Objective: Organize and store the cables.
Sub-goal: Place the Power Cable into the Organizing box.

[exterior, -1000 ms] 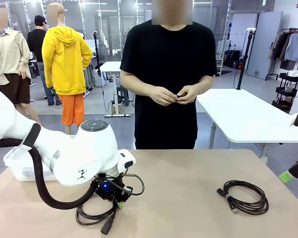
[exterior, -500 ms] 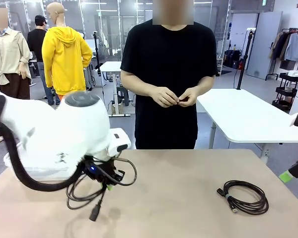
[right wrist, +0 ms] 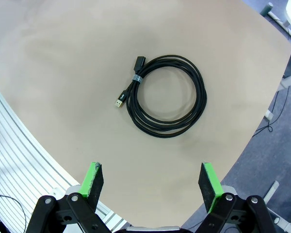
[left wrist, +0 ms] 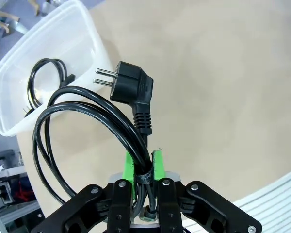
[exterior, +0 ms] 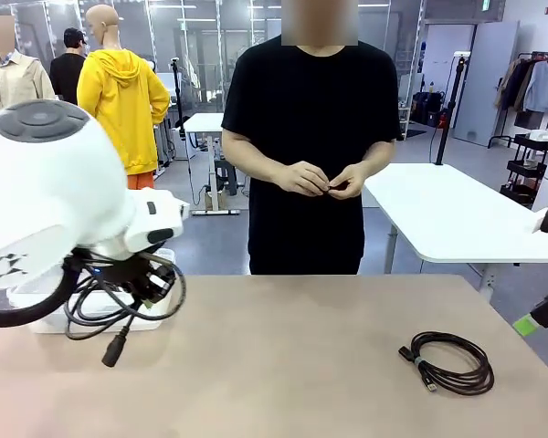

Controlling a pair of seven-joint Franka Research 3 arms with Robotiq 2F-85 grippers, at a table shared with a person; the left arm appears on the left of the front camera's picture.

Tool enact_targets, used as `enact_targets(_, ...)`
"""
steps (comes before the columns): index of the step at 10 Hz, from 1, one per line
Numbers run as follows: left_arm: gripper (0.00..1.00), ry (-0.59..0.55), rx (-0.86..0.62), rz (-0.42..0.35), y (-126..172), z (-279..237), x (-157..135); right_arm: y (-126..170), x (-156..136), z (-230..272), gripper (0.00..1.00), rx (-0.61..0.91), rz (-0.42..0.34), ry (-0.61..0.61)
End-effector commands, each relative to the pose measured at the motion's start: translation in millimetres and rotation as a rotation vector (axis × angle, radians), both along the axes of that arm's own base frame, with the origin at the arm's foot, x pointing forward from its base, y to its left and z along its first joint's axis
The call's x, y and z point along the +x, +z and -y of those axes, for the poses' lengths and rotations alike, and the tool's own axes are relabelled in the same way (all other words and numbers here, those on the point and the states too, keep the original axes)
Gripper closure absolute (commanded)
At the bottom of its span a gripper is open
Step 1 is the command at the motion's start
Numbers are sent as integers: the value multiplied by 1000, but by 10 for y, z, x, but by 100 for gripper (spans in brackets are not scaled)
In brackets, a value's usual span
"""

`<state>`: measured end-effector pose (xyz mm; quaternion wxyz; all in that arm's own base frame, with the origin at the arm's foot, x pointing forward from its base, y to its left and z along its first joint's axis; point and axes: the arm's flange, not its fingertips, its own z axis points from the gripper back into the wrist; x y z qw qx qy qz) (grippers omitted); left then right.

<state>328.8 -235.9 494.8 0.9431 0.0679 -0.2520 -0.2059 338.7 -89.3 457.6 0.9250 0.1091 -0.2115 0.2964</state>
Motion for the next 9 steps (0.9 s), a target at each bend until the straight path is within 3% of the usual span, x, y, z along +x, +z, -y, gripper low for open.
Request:
enact_targets(1,87,3,0,-4,-16,138,-12,-2,5,-11,0,5,-8,-14)
enact_targets(4,87,3,0,-4,-16,138,-12,-2,5,-11,0,5,-8,-14)
enact_targets(5,82,-7,9,-6,-54,67,-40,-2,5,-11,0,5,-8,-14)
enact_targets(9,82,106,-23,40,355,-592,473,-2,5,-11,0,5,-8,-14)
